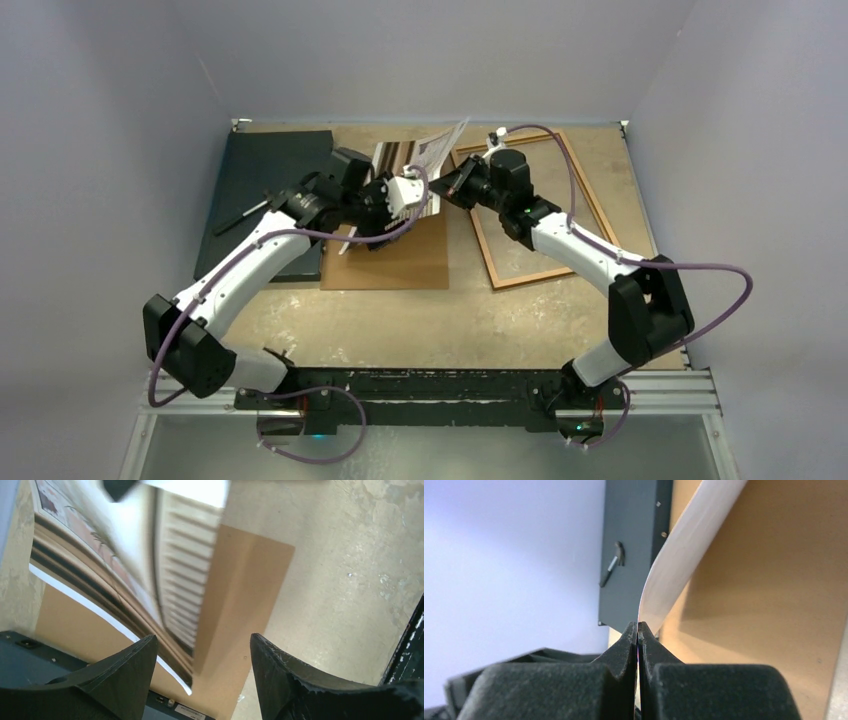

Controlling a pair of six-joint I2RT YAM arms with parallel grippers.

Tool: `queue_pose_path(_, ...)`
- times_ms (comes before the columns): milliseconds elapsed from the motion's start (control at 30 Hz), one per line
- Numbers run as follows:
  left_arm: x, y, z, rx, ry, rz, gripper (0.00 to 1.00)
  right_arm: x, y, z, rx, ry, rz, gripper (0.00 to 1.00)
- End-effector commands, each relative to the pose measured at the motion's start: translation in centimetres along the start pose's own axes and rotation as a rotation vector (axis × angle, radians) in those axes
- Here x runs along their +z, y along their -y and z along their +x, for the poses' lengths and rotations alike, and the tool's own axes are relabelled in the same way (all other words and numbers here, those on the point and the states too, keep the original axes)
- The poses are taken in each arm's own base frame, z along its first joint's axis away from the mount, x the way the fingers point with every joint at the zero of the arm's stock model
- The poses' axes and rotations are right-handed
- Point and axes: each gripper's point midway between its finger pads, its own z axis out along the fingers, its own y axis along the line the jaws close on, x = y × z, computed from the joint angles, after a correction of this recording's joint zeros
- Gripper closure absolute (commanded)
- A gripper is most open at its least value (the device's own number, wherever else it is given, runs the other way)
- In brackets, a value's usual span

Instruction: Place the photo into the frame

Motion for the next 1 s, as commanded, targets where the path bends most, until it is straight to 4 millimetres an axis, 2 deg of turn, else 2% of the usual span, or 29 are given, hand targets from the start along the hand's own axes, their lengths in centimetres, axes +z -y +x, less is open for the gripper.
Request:
queue_pose_path(0,-0.5,1.7,0.5,0.100,-0.059,-0.028,0.33,-1.5,-4.6,-3.4,0.038,0.113,-0.070,1.00)
queue_pose_path(67,-0.7,1.3,0.3,0.123,-0.053,-0.085,0.33,-1.8,-5.4,-3.6,0.062,0.119,-0.091,1.00)
queue_pose_path(200,-1.2,-1.5,0.3,0.149,-0.058,-0.269,0.36,-2.5,-6.5,-3.7,0.099,0.115,-0.123,1.00)
queue_pose_path(267,-1.3,-2.2,0.5,0.153,-0.069,-0.306,0.39,-2.8,-6.7,-3.6,0.109,0.113,-0.127,1.00)
queue_pose_path(467,-0.5,-2.9,0.5,0.154,-0.078,-0.329,0.71,-2.9,-6.9,-3.0,0.116,0.097,-0.122,1.00)
queue_pose_path(600,0.2,-2.4,1.1,0.133,-0.094,-0.299,0.98,-3.0,-6.1,-2.2,0.123,0.076,-0.106,0.94)
queue_pose_path(633,0.3,-2.2,1.2,0.129,-0.094,-0.291,1.00,-3.0,-5.9,-1.9,0.126,0.070,-0.102,0.93)
queue_pose_path(800,1.1,-0.5,1.7,0.092,-0.089,-0.207,1.00,-3.5,-5.2,-1.2,0.151,0.056,-0.098,0.91)
queue_pose_path(933,1.8,0.4,2.0,0.044,-0.070,-0.174,0.81,-3.7,-5.2,-0.9,0.161,0.048,-0.105,0.95)
queue_pose_path(967,2.1,0.6,2.2,0.034,-0.069,-0.164,0.72,-3.8,-5.2,-0.9,0.164,0.045,-0.107,0.96)
